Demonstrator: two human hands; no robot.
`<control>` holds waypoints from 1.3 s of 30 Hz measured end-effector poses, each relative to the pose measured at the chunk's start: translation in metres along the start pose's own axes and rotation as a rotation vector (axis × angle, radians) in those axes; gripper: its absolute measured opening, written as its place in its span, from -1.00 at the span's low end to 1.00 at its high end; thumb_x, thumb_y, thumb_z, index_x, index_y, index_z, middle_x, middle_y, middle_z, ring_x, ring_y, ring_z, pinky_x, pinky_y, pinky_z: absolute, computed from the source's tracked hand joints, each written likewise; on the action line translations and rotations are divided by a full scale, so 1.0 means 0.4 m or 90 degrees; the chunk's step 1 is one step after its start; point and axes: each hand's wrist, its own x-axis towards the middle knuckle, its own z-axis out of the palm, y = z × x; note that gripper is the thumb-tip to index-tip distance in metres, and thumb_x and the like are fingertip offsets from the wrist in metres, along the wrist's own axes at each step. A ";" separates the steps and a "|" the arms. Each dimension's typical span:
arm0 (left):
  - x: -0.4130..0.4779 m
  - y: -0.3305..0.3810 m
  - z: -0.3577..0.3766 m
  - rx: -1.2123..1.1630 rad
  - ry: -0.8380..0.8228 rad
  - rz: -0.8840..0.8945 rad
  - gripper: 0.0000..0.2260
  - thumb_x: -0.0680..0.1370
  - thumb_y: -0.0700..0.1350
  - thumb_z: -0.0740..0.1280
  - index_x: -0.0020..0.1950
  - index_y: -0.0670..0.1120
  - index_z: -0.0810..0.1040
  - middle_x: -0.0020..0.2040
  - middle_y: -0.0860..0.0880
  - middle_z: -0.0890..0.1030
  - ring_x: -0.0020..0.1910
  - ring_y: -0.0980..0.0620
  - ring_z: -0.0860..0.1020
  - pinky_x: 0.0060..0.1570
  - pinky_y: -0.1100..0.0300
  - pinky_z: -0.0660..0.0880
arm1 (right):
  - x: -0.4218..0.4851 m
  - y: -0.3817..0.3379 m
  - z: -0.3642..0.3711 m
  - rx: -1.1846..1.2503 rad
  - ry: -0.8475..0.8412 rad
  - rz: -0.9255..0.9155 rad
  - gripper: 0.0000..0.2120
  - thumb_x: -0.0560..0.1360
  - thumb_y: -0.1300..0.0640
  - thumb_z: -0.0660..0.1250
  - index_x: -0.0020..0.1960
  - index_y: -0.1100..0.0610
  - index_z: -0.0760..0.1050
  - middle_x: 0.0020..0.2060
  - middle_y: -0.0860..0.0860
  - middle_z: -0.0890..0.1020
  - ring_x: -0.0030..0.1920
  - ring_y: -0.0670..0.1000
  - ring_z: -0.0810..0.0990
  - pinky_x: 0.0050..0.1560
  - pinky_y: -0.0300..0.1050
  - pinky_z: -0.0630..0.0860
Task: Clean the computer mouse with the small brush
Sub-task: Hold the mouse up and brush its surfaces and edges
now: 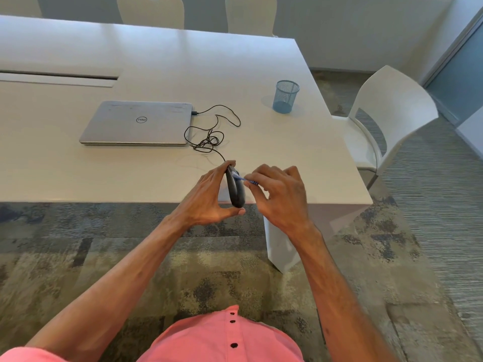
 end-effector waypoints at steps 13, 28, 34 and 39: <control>-0.037 0.009 0.035 -0.006 -0.017 -0.007 0.17 0.40 0.64 0.47 0.82 0.12 0.07 0.72 -0.03 0.42 0.67 -0.09 0.44 0.72 -0.22 0.32 | -0.043 -0.004 -0.061 0.187 -0.198 0.064 -0.89 0.64 0.01 0.51 -0.01 0.03 0.76 -0.15 -0.18 0.70 -0.29 -0.11 0.62 -0.15 -0.16 0.61; -0.074 0.056 0.059 0.018 0.006 -0.016 0.19 0.40 0.51 0.59 0.82 0.06 0.08 0.75 -0.01 0.39 0.71 -0.06 0.39 0.75 -0.15 0.27 | -0.136 -0.020 -0.057 0.135 -0.037 0.299 -0.81 0.65 -0.10 0.46 -0.02 -0.02 0.75 -0.22 -0.21 0.70 -0.34 -0.19 0.55 -0.26 -0.22 0.48; -0.087 0.078 0.074 -0.004 0.017 -0.035 0.18 0.41 0.54 0.58 0.82 0.11 0.07 0.76 0.01 0.36 0.71 -0.11 0.38 0.71 -0.08 0.26 | -0.168 0.006 -0.087 0.106 -0.022 0.314 -0.81 0.65 -0.09 0.47 -0.07 -0.02 0.73 -0.28 -0.21 0.66 -0.37 -0.23 0.50 -0.28 -0.29 0.42; -0.089 0.092 0.087 -0.008 0.023 -0.039 0.17 0.40 0.60 0.52 0.81 0.14 0.07 0.74 0.02 0.39 0.68 -0.10 0.41 0.69 -0.11 0.31 | -0.208 -0.016 -0.086 0.281 -0.004 0.259 -0.91 0.65 -0.03 0.49 0.02 -0.05 0.74 -0.28 -0.30 0.54 -0.40 -0.10 0.44 -0.34 -0.22 0.39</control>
